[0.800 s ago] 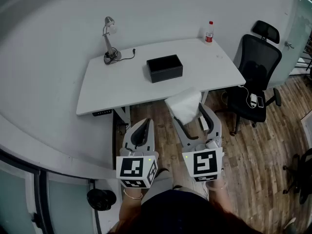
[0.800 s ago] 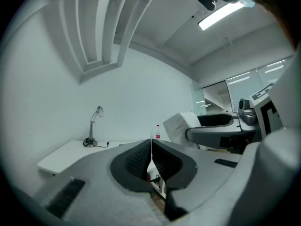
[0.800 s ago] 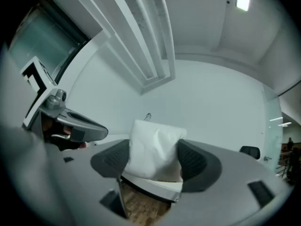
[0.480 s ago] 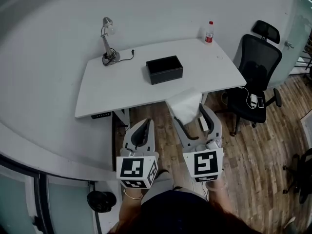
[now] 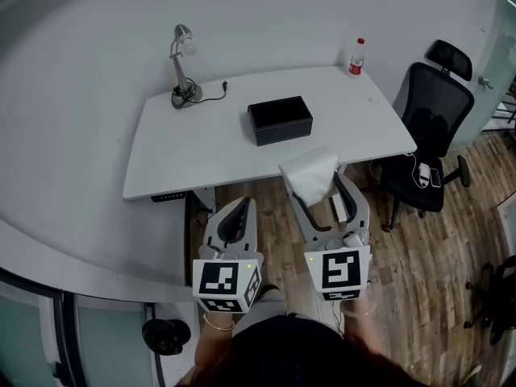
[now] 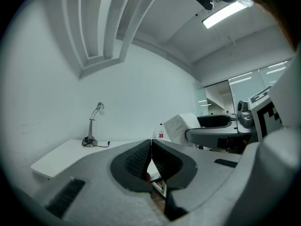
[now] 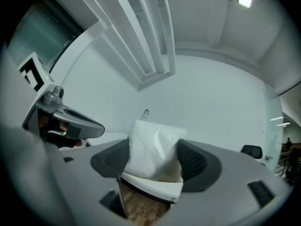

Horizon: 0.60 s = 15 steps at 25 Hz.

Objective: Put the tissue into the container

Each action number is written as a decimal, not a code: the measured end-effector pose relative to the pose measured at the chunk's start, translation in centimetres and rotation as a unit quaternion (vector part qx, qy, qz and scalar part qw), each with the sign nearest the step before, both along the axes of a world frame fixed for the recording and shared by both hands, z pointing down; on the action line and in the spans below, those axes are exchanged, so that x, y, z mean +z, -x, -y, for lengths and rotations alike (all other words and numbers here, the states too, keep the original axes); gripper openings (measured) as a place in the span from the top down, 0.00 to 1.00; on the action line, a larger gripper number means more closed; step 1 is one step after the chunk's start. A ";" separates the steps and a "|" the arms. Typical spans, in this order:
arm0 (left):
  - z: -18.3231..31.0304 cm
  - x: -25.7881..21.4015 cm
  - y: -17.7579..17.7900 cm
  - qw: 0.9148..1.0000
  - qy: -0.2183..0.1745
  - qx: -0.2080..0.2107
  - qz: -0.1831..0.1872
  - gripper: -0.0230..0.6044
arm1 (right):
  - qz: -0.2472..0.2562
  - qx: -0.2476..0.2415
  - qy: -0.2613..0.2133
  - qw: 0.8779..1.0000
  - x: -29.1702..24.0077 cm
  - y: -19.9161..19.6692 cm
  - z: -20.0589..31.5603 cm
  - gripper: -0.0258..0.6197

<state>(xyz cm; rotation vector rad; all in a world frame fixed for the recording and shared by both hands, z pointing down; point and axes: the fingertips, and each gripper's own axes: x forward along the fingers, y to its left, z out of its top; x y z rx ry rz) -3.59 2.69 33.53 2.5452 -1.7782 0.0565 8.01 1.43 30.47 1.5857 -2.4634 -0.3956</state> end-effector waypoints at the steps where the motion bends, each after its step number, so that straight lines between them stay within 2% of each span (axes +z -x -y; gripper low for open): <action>1: 0.4 0.0 0.2 1.000 0.001 0.000 0.000 0.92 | 0.000 0.000 0.001 1.000 0.0 0.2 0.4 0.44; 15: 5.6 -0.7 2.1 1.000 -0.009 0.023 -0.005 0.92 | -0.009 0.031 0.003 0.999 -0.5 1.7 5.2 0.44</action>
